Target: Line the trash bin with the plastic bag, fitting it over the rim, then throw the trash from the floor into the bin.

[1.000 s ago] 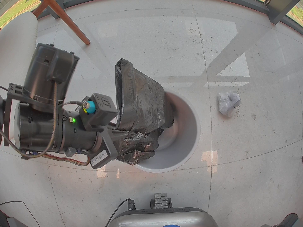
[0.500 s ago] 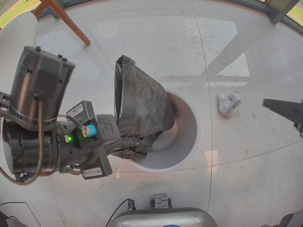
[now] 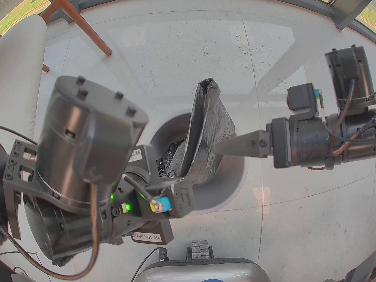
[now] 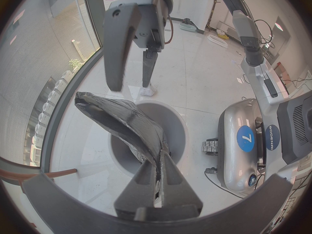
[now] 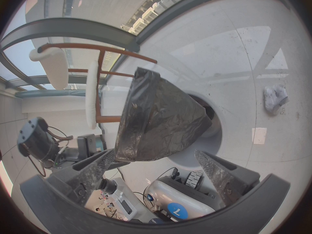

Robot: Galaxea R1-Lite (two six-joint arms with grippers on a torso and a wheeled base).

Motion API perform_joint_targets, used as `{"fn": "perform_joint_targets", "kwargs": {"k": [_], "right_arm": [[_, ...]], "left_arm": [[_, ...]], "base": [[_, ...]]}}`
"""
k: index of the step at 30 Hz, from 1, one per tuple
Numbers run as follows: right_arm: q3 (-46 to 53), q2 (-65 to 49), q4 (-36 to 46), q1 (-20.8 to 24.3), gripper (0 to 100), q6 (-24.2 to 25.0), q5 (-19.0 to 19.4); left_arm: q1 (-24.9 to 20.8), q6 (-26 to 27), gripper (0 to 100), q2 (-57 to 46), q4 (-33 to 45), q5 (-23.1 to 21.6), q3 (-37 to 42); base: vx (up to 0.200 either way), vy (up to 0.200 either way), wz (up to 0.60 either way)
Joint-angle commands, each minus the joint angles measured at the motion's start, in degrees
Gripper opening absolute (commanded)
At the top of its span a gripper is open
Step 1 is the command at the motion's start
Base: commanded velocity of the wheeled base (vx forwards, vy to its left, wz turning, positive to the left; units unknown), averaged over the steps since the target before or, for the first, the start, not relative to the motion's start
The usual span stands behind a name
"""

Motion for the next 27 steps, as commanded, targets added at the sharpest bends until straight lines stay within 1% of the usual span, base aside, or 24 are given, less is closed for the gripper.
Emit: {"fn": "perform_joint_targets", "kwargs": {"k": [1,3,6,9,16,18,19,22,27], "right_arm": [[-1.51,2.57,1.55,1.53,100,-0.04,-1.02],[-2.74,3.01,3.14,2.23,100,-0.04,-3.22],[-4.32,3.8,3.58,2.41,100,-0.04,-3.57],[-8.37,6.0,4.54,2.06,100,-0.04,-3.74],[-15.48,9.95,9.38,0.74,100,-0.12,-5.15],[-16.01,10.48,9.55,0.56,100,-0.21,-5.59],[-16.63,11.44,9.64,0.21,100,-0.3,-6.82],[-16.45,11.97,10.52,0.12,100,-0.56,-8.4],[-16.8,12.06,13.51,-0.49,100,-2.06,-8.58]], "left_arm": [[-0.31,-0.02,0,1.02,0.02,0.03,0.06],[-0.31,-0.02,0,1.02,0.02,0.03,0.06],[-0.31,0.06,0,1.02,0.02,0.03,0.06],[-0.4,0.06,0,1.11,0.02,0.03,0.15],[-0.49,0.15,0,1.11,0.1,-0.06,0.67],[-0.49,0.15,0,1.11,0.19,-0.06,0.76],[-0.49,0.15,0,1.02,0.1,-0.06,1.29],[-1.19,0.06,0,0.76,0.1,0.03,1.9],[-1.19,0.06,0,0.5,0.02,0.2,2.43]], "base": [[0.0,0.0,0.0],[0.0,0.0,0.0],[0.0,0.0,0.0],[0.0,0.0,0.0],[0.0,0.0,0.0],[0.0,0.0,0.0],[0.0,0.0,0.0],[0.0,0.0,0.0],[0.0,0.0,0.0]]}}
